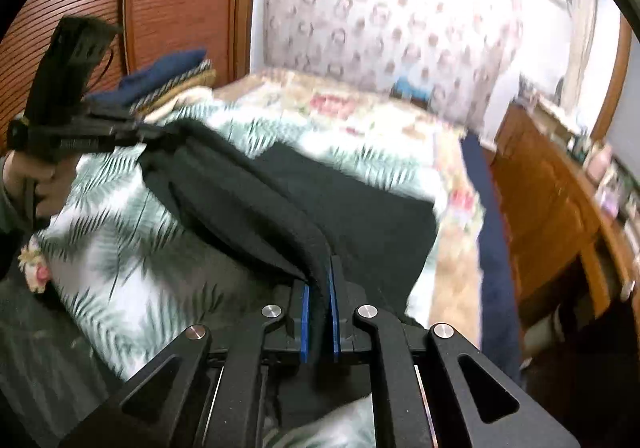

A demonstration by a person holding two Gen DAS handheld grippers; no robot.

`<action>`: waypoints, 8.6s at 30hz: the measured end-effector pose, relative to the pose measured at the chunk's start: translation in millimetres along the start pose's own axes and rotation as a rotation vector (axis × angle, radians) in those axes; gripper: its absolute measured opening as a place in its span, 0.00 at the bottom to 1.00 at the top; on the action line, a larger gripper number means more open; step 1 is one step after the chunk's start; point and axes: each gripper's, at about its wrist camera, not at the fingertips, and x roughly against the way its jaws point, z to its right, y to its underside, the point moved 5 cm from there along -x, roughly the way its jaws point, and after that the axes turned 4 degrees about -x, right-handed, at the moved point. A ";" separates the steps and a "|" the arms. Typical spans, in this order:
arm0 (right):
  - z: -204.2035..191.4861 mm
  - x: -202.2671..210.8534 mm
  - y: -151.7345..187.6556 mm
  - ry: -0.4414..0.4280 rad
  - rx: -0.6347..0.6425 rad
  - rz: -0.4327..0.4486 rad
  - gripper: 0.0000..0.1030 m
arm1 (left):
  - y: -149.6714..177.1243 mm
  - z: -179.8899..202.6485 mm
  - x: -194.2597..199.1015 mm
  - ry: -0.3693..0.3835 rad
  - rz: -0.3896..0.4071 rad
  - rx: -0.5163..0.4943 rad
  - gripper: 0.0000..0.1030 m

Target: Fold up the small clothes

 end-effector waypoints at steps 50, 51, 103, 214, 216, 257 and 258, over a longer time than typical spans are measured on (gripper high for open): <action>56.2 -90.0 -76.5 -0.090 -0.173 -0.025 0.30 | -9.0 -64.8 -79.3 0.027 -0.175 0.034 0.72; 55.0 -87.6 -75.4 -0.095 -0.172 -0.030 0.37 | -8.4 -64.7 -80.3 0.031 -0.176 0.037 0.73; 132.3 -121.6 -73.3 -0.068 -0.472 -0.151 0.60 | -29.5 -100.0 -160.8 -0.069 -0.236 0.070 0.73; -150.8 -306.9 -349.0 -0.406 0.149 0.145 0.59 | 108.0 -259.3 213.1 -0.727 0.230 0.384 0.83; -143.6 -287.6 -325.6 -0.407 0.122 0.171 0.64 | 104.1 -249.2 208.1 -0.729 0.226 0.355 0.83; -99.2 -73.0 -112.8 0.051 -0.308 0.360 0.82 | 36.9 -78.1 148.8 -0.555 0.268 0.137 0.83; -96.8 -77.7 -114.4 0.051 -0.310 0.359 0.82 | 36.4 -77.3 148.4 -0.555 0.268 0.135 0.83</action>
